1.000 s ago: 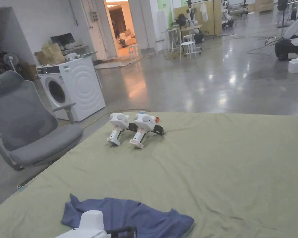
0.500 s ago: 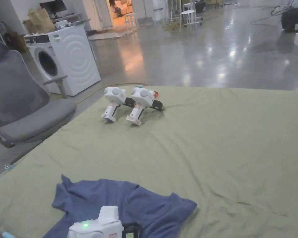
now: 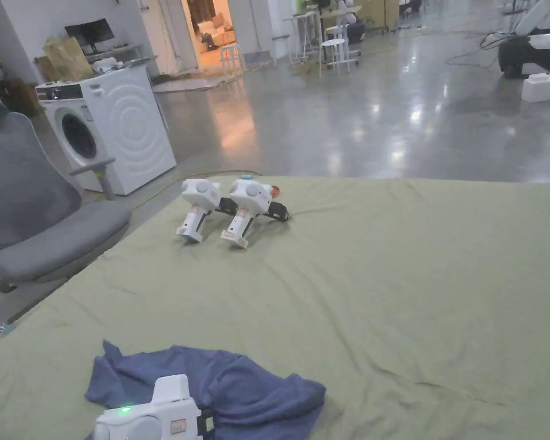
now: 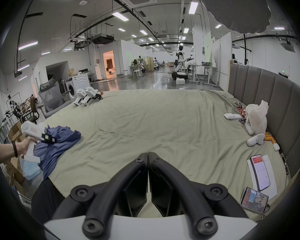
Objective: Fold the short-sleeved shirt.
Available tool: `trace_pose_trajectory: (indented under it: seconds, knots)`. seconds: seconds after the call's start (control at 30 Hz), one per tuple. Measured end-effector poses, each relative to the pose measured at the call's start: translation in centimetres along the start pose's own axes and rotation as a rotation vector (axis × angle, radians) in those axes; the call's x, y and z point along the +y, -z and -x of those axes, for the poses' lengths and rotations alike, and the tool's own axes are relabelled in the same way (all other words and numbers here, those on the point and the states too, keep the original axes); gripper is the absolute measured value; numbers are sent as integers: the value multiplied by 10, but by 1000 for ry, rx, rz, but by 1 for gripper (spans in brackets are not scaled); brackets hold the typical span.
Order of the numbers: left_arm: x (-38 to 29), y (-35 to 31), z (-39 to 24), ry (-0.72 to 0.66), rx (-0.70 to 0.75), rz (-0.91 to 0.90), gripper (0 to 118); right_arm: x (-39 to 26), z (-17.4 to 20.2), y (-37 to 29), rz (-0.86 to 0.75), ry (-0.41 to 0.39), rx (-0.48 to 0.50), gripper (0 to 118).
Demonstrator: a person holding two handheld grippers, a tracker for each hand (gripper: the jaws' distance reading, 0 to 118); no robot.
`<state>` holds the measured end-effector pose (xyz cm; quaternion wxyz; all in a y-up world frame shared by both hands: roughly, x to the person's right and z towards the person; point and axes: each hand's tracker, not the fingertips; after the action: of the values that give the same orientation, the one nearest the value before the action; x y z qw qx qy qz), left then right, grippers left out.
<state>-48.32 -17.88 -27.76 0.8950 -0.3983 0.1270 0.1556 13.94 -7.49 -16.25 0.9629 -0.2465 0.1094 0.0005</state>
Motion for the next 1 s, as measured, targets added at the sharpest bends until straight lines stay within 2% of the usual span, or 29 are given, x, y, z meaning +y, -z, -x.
trace_pose_trajectory:
  seconds: [0.13, 0.17, 0.3, 0.5, 0.67, 0.77, 0.9, 1.0]
  knots:
    - [42, -58, -9, -141, -126, -150, 0, -4, -12, -13, -27, 24, 4, 0]
    - [52, -72, -17, -133, -167, -190, 0, -6, -15, -16, -34, 38, 7, 0]
    - [96, -110, -80, 9, -248, -298, 0, -14, -26, -32, -63, 85, -4, 0]
    - [105, -121, -248, 280, -458, -308, 0, -28, -52, -70, -115, 153, -75, 0]
    - [26, -89, -393, 419, -717, -155, 0, -42, -77, -103, -126, 220, -179, 0]
    - [-52, -77, -466, 524, -860, -19, 0, -54, -89, -123, -123, 252, -241, 0]
    - [-168, -67, -517, 555, -983, 224, 0, -69, -101, -150, -115, 268, -308, 0]
    - [-241, -73, -533, 624, -1011, 301, 0, -78, -103, -163, -92, 270, -346, 0]
